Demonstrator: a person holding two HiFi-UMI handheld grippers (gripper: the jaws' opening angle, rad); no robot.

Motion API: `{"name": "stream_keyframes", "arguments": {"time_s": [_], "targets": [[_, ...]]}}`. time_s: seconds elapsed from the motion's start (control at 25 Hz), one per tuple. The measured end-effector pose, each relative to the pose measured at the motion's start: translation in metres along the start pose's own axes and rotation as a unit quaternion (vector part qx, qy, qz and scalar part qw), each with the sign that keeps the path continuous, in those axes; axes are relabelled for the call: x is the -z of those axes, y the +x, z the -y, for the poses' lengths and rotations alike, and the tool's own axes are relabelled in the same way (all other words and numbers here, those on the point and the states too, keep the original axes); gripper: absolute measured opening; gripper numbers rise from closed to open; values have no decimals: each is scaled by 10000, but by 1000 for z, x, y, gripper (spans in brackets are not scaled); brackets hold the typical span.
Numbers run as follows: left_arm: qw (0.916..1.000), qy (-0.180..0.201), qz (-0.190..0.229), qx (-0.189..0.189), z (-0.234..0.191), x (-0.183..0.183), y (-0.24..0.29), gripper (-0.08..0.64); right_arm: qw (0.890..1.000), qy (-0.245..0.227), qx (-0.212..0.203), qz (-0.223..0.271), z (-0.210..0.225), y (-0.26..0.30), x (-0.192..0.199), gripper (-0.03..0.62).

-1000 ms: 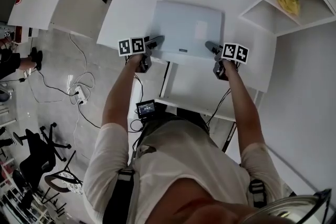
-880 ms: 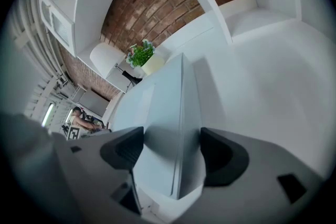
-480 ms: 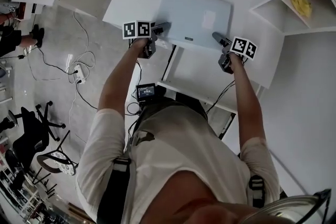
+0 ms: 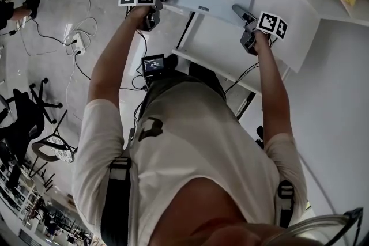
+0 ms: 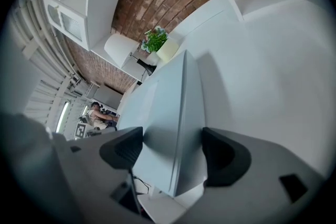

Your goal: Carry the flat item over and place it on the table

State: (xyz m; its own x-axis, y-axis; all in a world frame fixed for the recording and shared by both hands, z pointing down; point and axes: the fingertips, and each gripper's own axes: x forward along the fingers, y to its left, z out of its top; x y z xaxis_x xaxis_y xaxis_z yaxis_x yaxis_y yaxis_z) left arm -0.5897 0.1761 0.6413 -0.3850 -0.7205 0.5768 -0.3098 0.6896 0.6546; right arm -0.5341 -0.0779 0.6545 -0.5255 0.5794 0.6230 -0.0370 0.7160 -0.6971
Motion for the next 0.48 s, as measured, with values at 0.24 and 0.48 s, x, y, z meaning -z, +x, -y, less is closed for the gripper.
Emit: {"name": "stream_keyframes", "arguments": {"time_s": [0.24,0.48], "targets": [[9999,15,107,53,-6,10,-41,321,9995,-251,-169,-30,-35,3,13,356],[9987,-44,482,143,-5,10,-71,321,9990,-392,-208,56,-62,-5,17,356]]}}
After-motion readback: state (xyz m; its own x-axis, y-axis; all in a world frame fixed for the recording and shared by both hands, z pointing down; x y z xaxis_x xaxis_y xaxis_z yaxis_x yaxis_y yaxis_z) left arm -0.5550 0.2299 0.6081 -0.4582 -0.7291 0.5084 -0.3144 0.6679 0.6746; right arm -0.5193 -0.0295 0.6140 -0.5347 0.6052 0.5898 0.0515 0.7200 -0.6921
